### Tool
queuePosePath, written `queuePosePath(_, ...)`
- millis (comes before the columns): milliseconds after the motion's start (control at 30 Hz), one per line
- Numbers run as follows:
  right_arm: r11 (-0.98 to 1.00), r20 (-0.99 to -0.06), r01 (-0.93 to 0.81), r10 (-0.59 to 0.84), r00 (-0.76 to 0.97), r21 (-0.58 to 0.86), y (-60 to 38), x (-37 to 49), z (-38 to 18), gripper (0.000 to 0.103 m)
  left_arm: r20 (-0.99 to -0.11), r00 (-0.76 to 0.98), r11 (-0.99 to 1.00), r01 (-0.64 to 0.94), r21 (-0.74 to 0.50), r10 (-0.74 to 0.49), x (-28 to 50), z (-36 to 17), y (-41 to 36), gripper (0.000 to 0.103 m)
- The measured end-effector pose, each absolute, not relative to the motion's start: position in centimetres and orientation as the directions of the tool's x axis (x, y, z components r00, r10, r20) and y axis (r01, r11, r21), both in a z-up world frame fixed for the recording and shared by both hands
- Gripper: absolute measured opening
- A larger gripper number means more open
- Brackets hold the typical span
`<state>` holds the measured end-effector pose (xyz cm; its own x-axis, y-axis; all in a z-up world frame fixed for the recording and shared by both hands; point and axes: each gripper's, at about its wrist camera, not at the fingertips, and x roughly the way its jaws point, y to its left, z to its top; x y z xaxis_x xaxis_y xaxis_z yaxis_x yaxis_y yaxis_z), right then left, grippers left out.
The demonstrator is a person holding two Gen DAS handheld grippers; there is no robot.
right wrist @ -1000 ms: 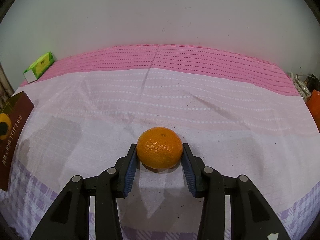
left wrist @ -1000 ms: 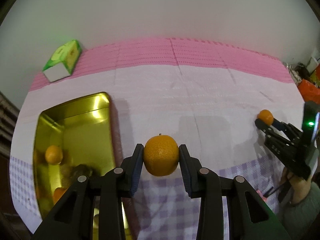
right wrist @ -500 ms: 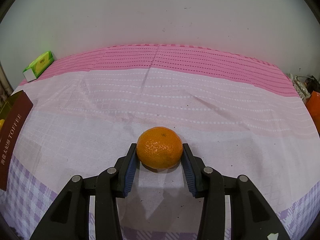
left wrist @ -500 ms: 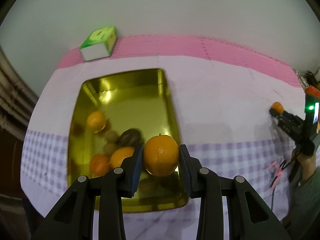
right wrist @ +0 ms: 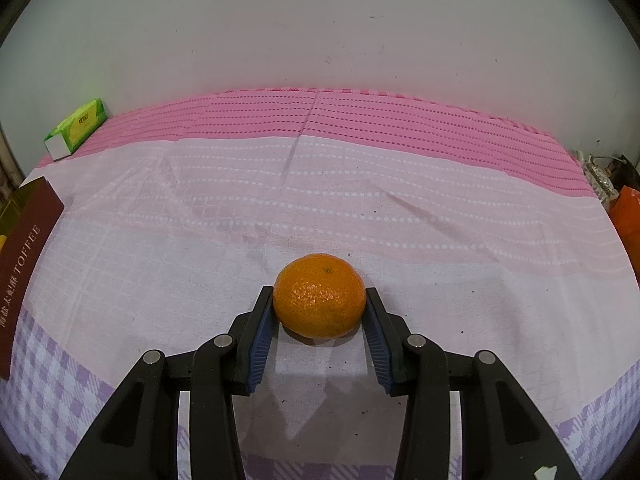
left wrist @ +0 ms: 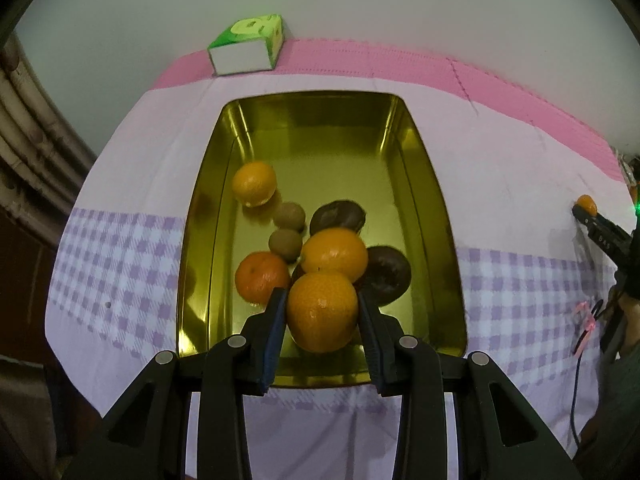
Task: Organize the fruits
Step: 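Lower the orange into the gold tin with the left gripper and release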
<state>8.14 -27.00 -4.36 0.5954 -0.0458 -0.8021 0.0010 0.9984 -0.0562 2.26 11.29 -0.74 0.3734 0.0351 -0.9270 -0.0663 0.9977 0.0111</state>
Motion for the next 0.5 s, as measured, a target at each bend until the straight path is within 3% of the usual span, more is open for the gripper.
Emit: queuePosePath(500, 0.998, -0.802, 0.000, -0.051, 0.596, -0.063, -26.9, 8.2, -4.4, 0.040, -0.932, 0.356, 0.994, -0.099, 0.034, 0.067, 3.3, -2.8, 12.3, 0.037)
